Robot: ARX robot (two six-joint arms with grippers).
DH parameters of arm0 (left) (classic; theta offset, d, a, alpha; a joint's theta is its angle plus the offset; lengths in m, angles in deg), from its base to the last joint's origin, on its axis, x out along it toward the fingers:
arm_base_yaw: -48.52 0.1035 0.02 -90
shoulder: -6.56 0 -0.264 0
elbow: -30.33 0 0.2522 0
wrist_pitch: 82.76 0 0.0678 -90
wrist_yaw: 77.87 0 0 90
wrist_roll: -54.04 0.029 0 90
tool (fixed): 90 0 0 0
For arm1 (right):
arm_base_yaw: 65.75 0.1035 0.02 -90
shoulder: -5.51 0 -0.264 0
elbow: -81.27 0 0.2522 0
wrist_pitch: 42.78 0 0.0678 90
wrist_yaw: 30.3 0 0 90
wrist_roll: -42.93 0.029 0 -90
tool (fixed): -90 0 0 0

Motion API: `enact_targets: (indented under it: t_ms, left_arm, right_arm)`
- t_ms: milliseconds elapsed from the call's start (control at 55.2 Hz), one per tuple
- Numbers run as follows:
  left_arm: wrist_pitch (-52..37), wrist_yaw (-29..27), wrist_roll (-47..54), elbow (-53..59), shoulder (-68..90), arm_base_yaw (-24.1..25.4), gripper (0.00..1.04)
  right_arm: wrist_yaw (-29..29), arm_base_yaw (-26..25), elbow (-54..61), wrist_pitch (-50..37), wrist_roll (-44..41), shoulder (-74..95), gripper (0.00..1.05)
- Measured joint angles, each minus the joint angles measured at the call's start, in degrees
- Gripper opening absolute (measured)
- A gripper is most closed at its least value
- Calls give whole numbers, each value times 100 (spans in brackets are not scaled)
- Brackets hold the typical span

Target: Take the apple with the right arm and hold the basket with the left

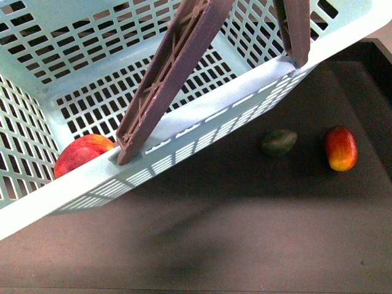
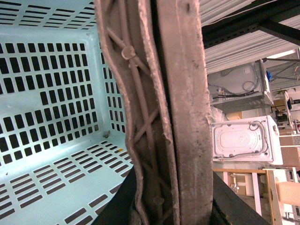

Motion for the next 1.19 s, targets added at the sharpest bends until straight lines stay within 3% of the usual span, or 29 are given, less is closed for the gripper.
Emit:
enact_targets:
  t_ms: [199,561,670,778,1195]
  left_arm:
    - [0,-2,2,0,0,0,18]
    - [0,-4,0,0,0,0,18]
    - [409,-503,-304,-79,0,-31,18]
    - [424,-608,-669,-79,0,66,18]
    - [-63,-909,-1969,63,173,1762,18]
  right_arm:
    - [2,0,0,-2,2,0,97]
    - [0,0,0,0,2,0,96]
    - [0,0,0,0,2,0,96]
    - [0,0,0,0,2,-4,96]
    - [2,0,0,0,0,-4,96]
